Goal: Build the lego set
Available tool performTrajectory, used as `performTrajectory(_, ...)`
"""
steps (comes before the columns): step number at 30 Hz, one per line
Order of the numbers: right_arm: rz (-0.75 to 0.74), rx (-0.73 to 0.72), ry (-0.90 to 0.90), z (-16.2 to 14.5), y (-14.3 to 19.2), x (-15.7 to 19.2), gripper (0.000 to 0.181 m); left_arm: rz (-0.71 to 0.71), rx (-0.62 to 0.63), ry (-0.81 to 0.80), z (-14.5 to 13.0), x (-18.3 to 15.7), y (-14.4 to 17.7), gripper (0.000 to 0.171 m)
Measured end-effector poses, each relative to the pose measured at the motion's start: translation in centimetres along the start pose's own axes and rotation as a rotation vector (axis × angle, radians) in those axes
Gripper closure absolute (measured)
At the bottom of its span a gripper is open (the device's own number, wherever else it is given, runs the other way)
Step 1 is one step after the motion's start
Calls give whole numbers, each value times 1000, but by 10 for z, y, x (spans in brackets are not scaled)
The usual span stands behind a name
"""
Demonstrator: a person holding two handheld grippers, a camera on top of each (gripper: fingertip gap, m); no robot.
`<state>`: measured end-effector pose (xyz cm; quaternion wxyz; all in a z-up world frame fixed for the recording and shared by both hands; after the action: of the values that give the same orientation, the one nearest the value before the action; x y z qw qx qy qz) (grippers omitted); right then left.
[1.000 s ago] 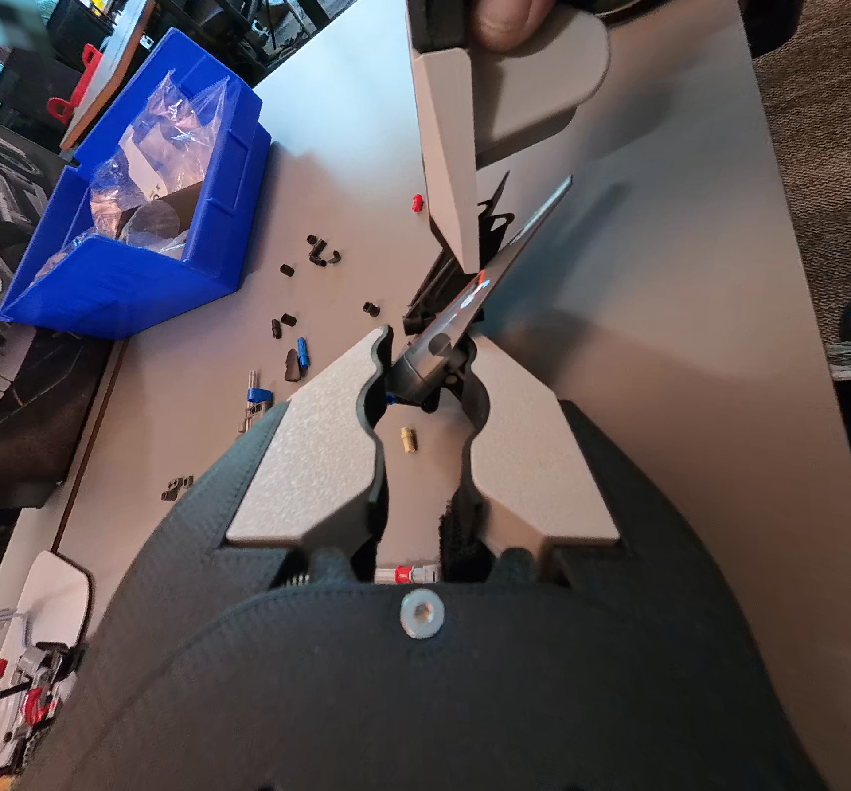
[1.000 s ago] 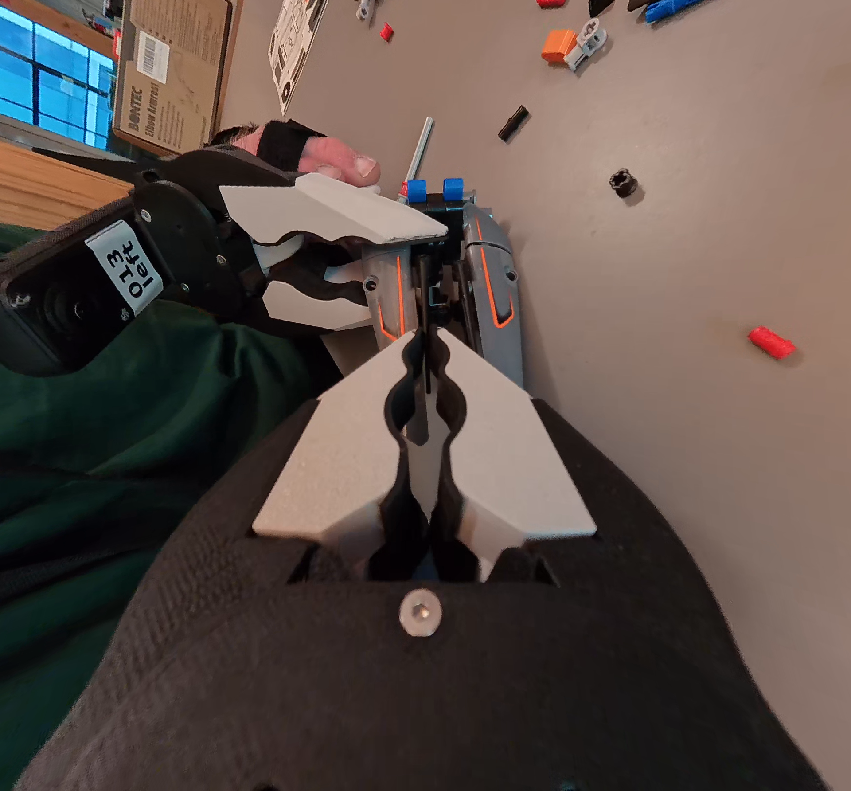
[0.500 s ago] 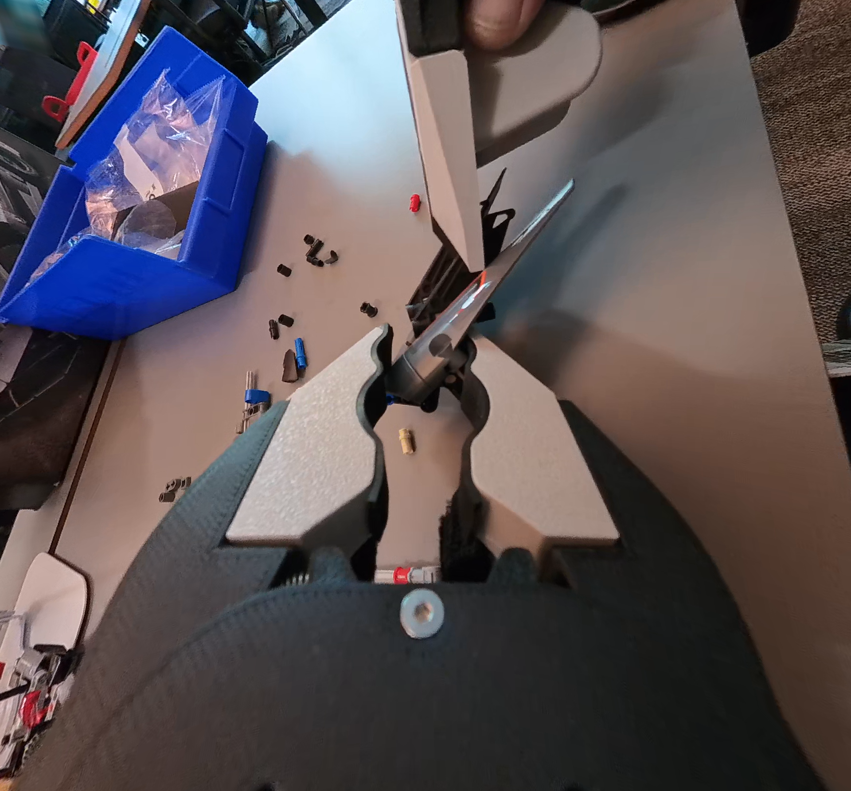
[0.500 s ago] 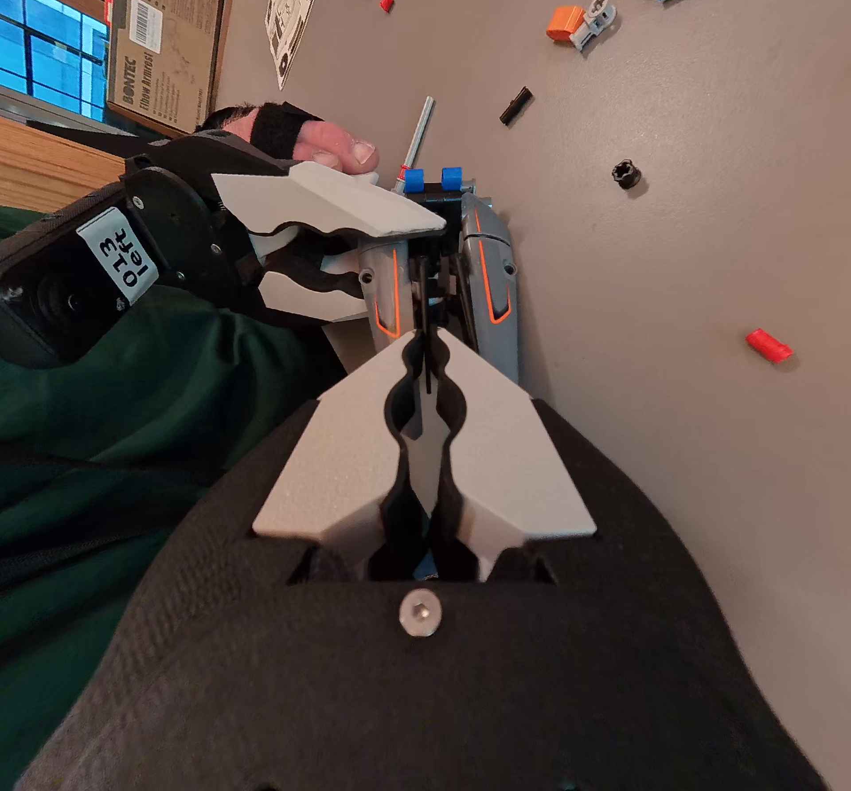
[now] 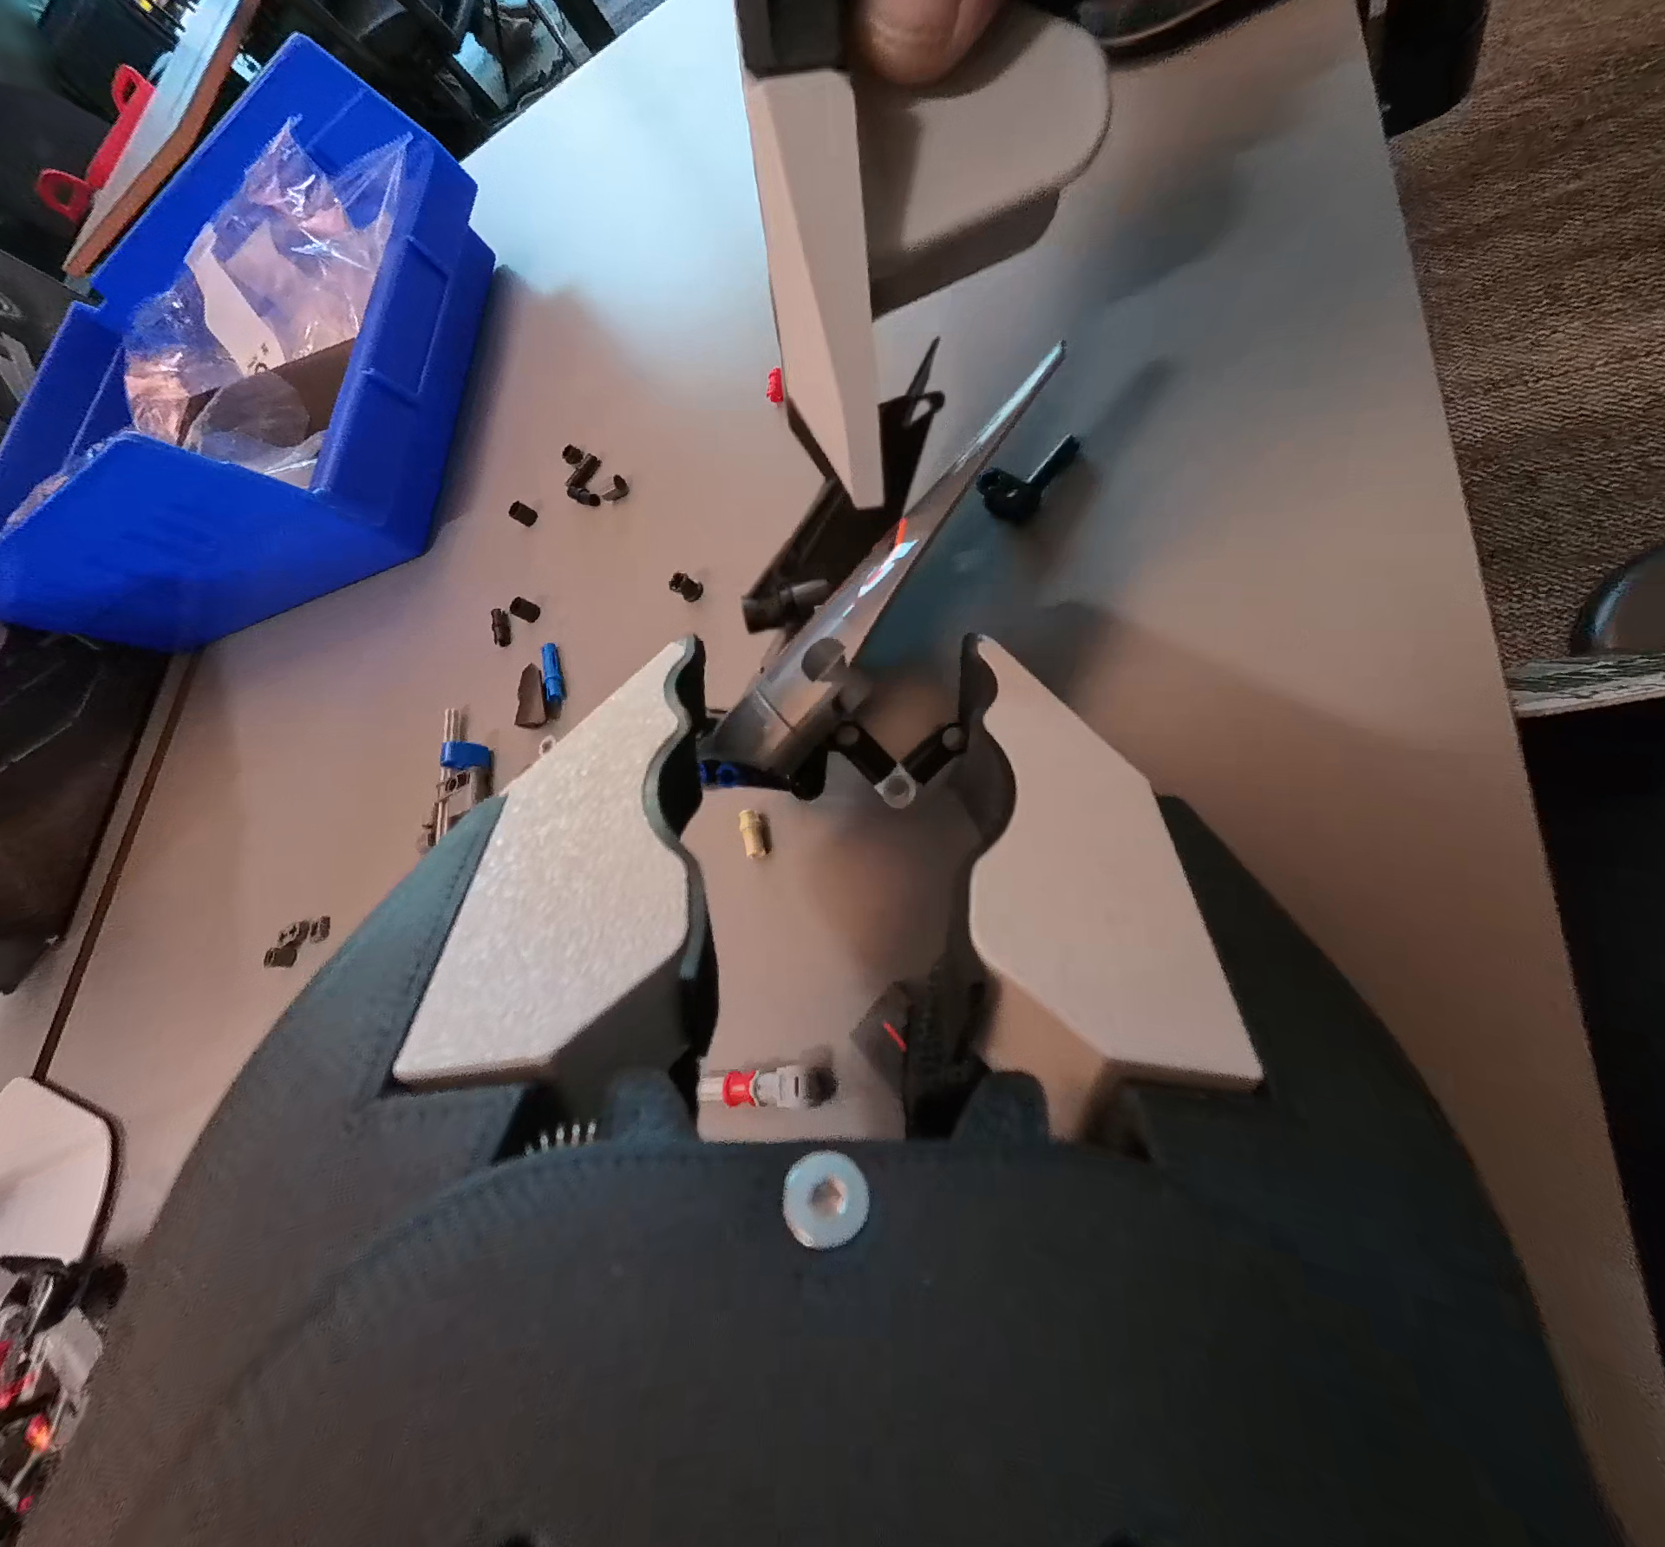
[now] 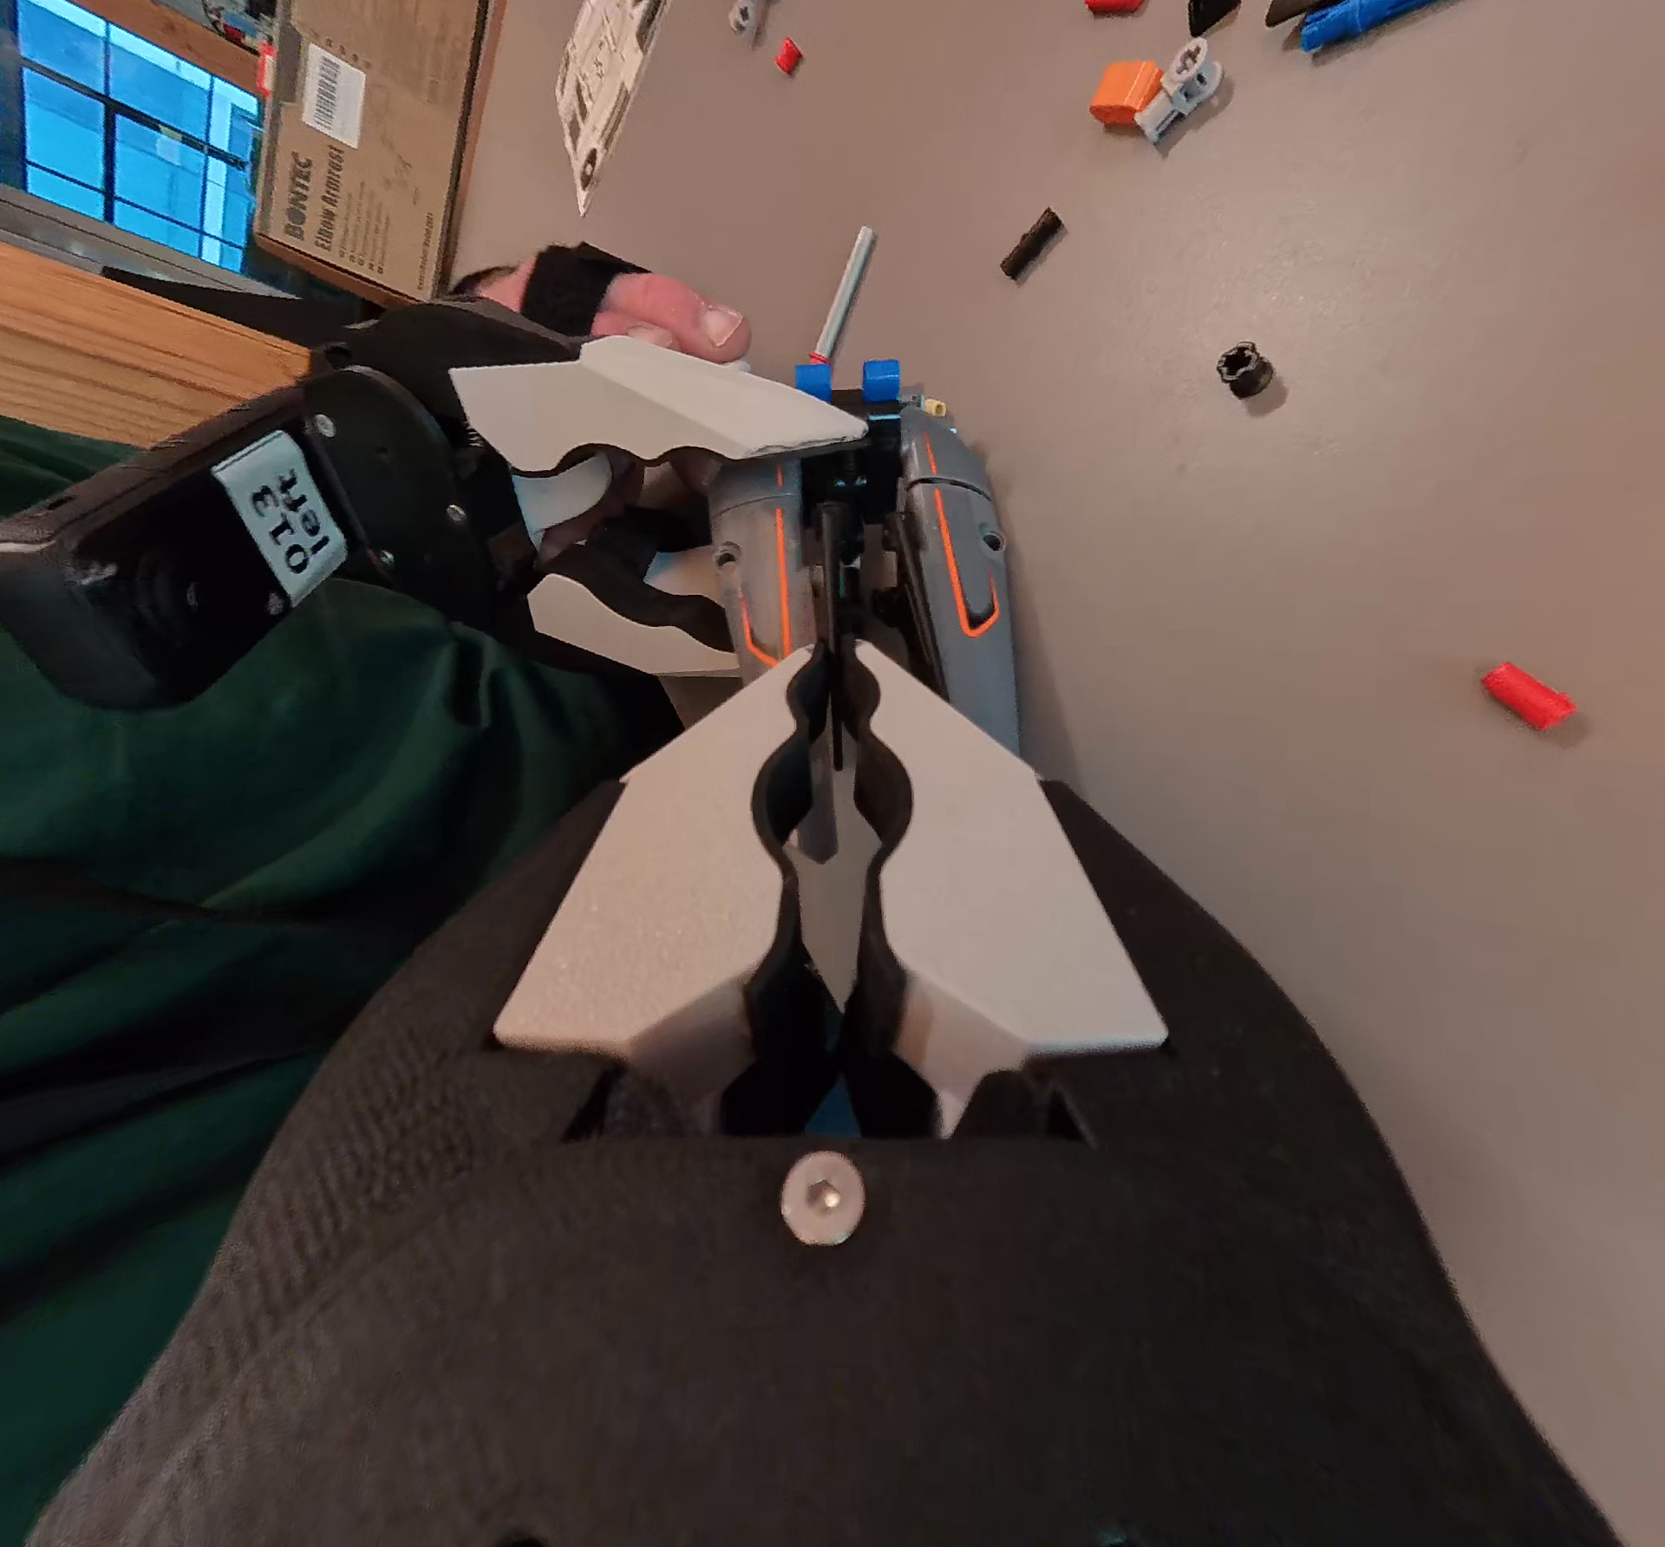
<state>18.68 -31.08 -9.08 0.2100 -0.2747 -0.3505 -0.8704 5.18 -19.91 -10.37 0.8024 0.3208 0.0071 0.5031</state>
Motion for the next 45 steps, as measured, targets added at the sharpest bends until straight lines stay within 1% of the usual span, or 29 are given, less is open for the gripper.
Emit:
performTrajectory(5, -34, -70, 56, 1, 20, 7, 181, -6, -22, 36, -2, 3, 8, 111)
performTrajectory(8, -71, -85, 83, -2, 30, 8, 181, -20, -67, 47, 6, 10, 18, 110)
performTrajectory(10, -71, -102, 139, -1, 33, 15, 181, -46, -116, 88, 16, 19, 25, 115)
performTrajectory(13, -124, -58, 237, 1, 33, 27, 181, -141, -176, 203, 31, 35, 33, 128)
performTrajectory(14, -120, -66, 270, 3, 33, 32, 181, -192, -180, 243, 35, 40, 32, 133)
performTrajectory(15, -127, -68, 278, 4, 33, 35, 181, -240, -160, 279, 37, 43, 30, 133)
performTrajectory(17, -135, -72, 307, 5, 34, 40, 181, -297, -133, 315, 38, 46, 25, 136)
performTrajectory(18, -139, -82, 321, 4, 35, 43, 181, -304, -131, 329, 39, 47, 25, 137)
performTrajectory(20, -147, -88, 338, 2, 38, 48, 181, -302, -150, 331, 43, 45, 27, 142)
performTrajectory(22, -176, -102, 337, -4, 45, 51, 181, -267, -113, 320, 41, 41, 29, 137)
performTrajectory(23, -187, -108, 328, -9, 49, 51, 181, -248, -100, 289, 39, 37, 32, 137)
performTrajectory(24, -214, -104, 301, -15, 52, 49, 181, -218, -69, 249, 35, 33, 33, 136)
performTrajectory(26, -287, -87, 259, -29, 57, 42, 181, -150, 27, 173, 24, 27, 31, 126)
performTrajectory(28, -321, -77, 207, -44, 56, 34, 181, -109, 90, 166, 12, 25, 28, 123)
performTrajectory(30, -318, -88, 179, -54, 53, 32, 181, -86, 91, 198, 7, 25, 30, 122)
performTrajectory(33, -296, -136, 184, -59, 51, 36, 181, -58, 40, 222, 10, 25, 41, 125)
performTrajectory(35, -263, -164, 264, -56, 48, 45, 181, -94, -22, 255, 20, 23, 48, 128)
performTrajectory(36, -249, -156, 312, -53, 45, 52, 181, -129, -53, 271, 27, 20, 50, 131)
performTrajectory(39, -220, -126, 468, -42, 39, 72, 181, -272, -66, 319, 45, 13, 51, 135)
performTrajectory(40, -221, -126, 491, -38, 38, 77, 181, -316, -74, 354, 49, 12, 50, 135)
performTrajectory(43, -181, -137, 599, -34, 31, 93, 181, -445, -111, 452, 52, 7, 49, 143)
performTrajectory(44, -187, -125, 600, -35, 29, 94, 181, -477, -116, 479, 51, 6, 48, 147)
performTrajectory(45, -189, -105, 601, -37, 26, 94, 181, -487, -112, 494, 49, 5, 47, 147)
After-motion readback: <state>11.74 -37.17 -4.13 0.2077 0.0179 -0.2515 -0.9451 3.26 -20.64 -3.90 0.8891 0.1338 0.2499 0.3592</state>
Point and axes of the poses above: each gripper's, where its closed fingertips meet, y back along the fingers, z out of its top, x = y × z across the jaws, the point moved 10 cm from there along y, back along the fingers, and after that the axes turned 14 degrees about y, right-handed, at the moved point
